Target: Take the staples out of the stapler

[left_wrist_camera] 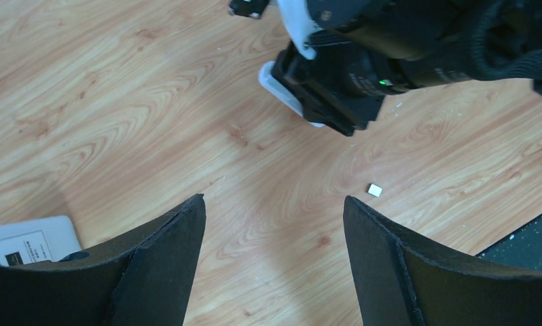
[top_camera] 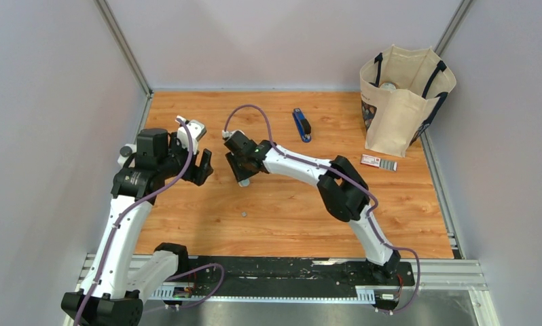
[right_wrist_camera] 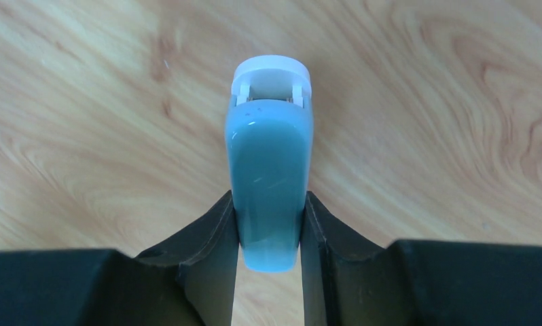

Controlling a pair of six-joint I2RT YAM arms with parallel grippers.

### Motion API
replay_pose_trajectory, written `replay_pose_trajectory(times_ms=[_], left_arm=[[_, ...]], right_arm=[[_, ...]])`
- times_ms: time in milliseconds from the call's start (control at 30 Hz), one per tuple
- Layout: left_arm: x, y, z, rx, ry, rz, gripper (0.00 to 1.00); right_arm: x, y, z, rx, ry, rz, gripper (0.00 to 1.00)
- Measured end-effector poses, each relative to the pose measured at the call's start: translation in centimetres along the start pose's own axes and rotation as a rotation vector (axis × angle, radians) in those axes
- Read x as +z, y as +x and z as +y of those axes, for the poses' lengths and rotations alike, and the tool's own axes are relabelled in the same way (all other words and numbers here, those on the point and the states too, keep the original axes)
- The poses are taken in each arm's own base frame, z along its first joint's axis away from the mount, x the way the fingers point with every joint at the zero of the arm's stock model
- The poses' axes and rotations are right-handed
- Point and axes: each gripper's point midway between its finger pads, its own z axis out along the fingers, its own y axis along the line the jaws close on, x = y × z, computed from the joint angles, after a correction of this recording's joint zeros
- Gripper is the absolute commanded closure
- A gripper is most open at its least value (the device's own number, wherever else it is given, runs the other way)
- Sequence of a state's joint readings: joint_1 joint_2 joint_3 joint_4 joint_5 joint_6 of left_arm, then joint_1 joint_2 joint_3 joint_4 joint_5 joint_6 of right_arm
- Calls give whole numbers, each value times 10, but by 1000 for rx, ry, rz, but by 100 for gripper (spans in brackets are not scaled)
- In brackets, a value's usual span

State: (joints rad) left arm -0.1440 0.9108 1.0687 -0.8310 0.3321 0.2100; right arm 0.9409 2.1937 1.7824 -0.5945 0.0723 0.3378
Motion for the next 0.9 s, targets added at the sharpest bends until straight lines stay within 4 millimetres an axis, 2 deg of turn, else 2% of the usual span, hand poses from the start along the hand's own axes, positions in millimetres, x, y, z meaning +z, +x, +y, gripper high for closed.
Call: replay_pose_trajectory(times_ms=[200,433,533,633,700,800,900], left_arm=[[-1,2,1,-30,-19,0,17],[-2,4,2,-46,-32,-1,17],[-1,6,2,-48,-33,3,17],[1,9,3,-52,-35,9,17],[2,12,3,-55,-38,16,17],[3,13,4,-56,-44,19,16],[3,11,6,-54,-52,11,16]], right_arm=[[23,-45,22,63,-36,-63,78],[46,-57,49,173,-136,-58,48],[52,-48,54,200,-156,-21,38],[57,-37,53,207,-160,13,36],[57,-37,52,212,-164,16,36],[54,-35,47,212,-158,18,35],[42,-38,32,199,-137,16,34]])
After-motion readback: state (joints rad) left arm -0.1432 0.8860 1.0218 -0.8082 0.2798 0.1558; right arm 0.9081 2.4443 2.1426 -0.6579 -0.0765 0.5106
